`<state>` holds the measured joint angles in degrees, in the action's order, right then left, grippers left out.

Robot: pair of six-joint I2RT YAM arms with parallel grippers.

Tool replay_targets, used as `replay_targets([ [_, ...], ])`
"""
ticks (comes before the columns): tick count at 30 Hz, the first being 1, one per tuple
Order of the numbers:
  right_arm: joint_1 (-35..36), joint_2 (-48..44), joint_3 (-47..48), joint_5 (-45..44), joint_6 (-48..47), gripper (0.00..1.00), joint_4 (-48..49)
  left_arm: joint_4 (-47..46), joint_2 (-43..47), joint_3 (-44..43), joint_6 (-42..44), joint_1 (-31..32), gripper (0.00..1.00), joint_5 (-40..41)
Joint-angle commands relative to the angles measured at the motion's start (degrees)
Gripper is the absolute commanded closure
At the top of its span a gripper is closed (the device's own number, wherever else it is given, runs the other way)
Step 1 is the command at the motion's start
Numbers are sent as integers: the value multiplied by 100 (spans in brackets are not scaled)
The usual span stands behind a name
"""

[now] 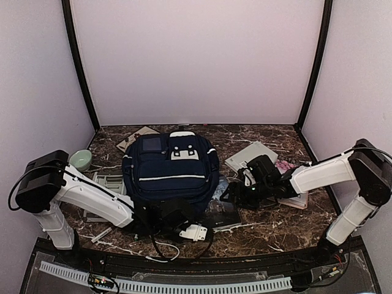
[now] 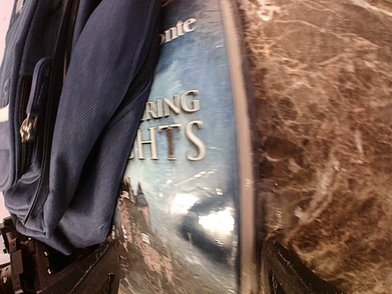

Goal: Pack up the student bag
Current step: Adjust the book at the center of the board.

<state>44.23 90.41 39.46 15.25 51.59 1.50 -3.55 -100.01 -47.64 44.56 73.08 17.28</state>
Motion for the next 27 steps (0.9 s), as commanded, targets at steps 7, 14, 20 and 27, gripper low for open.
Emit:
replay_targets([
  [7, 85, 469, -344, 1551, 929, 23, 1490, -954, -467, 364, 778, -537, 73, -200],
  [14, 408, -299, -395, 1966, 1997, 25, 2818, -1404, -544, 371, 1109, -574, 73, -84],
  [20, 578, -864, -335, 1703, 1923, 26, 2138, -1611, -744, -136, 1755, -591, 73, 245],
  [27, 425, -1381, -580, 739, 1430, 26, 763, -1839, -931, -439, 1755, -931, 73, -214],
])
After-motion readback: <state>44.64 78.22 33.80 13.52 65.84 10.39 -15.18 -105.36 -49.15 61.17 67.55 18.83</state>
